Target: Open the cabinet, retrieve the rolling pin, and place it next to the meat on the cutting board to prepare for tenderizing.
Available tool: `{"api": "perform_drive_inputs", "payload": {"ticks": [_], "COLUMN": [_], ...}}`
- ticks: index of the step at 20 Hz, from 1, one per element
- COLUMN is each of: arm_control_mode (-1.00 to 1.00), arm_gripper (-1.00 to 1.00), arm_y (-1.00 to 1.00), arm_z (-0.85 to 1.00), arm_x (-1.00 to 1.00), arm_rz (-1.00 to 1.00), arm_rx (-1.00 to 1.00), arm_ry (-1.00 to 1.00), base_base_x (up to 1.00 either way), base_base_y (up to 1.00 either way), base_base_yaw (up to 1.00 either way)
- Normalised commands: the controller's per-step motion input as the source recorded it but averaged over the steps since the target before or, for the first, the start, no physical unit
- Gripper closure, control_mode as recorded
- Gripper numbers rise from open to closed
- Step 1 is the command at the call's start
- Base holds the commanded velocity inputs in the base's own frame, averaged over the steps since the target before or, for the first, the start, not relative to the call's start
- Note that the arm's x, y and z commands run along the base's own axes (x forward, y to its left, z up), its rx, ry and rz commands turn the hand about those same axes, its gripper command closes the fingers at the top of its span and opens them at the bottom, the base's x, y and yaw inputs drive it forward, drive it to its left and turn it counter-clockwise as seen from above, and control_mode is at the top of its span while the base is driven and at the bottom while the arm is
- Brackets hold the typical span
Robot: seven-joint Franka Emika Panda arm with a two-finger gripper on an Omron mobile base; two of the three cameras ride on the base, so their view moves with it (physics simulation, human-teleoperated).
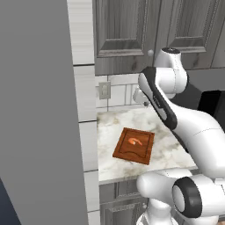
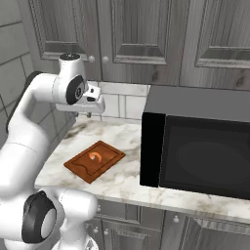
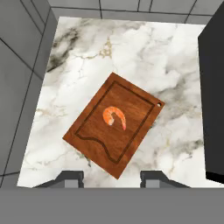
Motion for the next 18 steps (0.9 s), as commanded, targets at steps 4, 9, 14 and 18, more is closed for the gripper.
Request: {"api": "perform_drive_inputs", "payload": {"ticks": [4,9,14,18], "arm_control_mode": [-1.00,-1.00,-1.00,-1.00], "arm_gripper": [-1.00,-1.00,-1.00,-1.00], "arm_y": [-0.08,0.00,-0.11,-0.13], "arm_z": [-0.04,0.01,0.41,0.66], "arm_x": [-0.20,-0.55,-0.50,-0.26], "arm_rz": [0.00,-0.03,-0.11,-0.16], "arm_rx": [0.03,-0.04,-0.08,-0.03], "arm_ry": [-0.03,-0.52,-0.65,-0.56], "base_base_x": [0.00,0.00,0.00,0.00], "base_base_y": [0.00,0.00,0.00,0.00], "base_base_yaw": [0.00,0.00,0.00,0.00]}}
